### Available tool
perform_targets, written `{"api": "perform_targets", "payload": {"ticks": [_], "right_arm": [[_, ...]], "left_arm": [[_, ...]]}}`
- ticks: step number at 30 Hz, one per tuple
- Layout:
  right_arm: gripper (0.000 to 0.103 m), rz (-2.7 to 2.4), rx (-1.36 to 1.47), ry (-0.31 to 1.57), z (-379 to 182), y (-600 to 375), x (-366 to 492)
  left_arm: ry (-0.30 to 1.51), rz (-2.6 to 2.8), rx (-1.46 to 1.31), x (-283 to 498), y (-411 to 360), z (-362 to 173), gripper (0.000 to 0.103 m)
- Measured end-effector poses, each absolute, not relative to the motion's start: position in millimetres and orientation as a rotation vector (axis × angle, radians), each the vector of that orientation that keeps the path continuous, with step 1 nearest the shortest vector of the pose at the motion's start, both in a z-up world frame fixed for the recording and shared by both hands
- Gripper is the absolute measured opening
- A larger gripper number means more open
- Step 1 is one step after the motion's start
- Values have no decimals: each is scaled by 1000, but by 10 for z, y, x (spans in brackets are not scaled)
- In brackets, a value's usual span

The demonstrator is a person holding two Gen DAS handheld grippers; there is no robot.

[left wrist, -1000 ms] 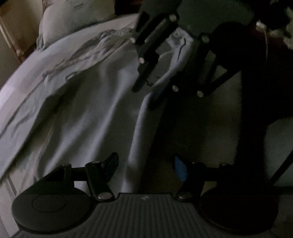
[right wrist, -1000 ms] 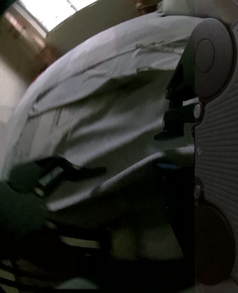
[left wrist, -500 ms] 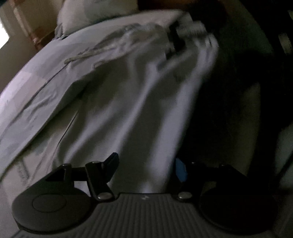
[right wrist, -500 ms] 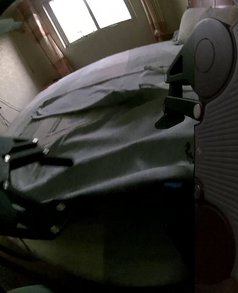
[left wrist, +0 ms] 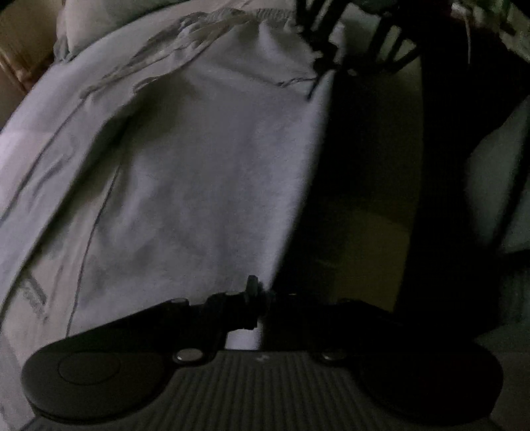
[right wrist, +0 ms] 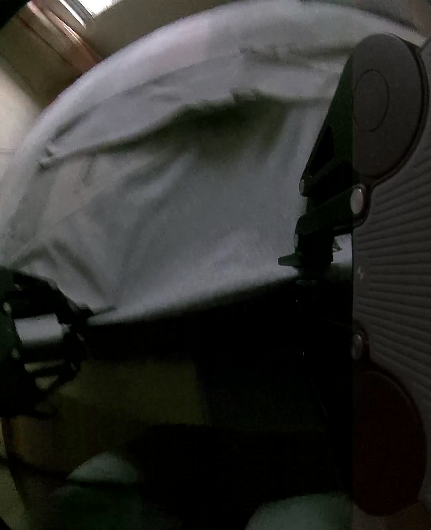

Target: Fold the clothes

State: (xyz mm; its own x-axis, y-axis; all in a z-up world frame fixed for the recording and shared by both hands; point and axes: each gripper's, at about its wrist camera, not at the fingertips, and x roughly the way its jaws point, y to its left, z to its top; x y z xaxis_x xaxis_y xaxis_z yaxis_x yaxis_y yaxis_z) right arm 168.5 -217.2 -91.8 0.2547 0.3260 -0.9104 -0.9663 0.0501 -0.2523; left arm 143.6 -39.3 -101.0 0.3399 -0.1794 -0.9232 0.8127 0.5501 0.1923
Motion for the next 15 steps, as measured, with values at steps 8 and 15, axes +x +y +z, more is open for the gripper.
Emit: {"api": "perform_targets", "payload": {"ticks": [8, 15], "right_arm": [[33, 1054, -934, 952, -737, -2453, 1980], [43, 831, -916, 1021, -623, -2858, 2361]], "left_arm": [[1190, -592, 620, 1318, 199, -869, 38], [1270, -305, 587, 1432, 989, -693, 39]]}}
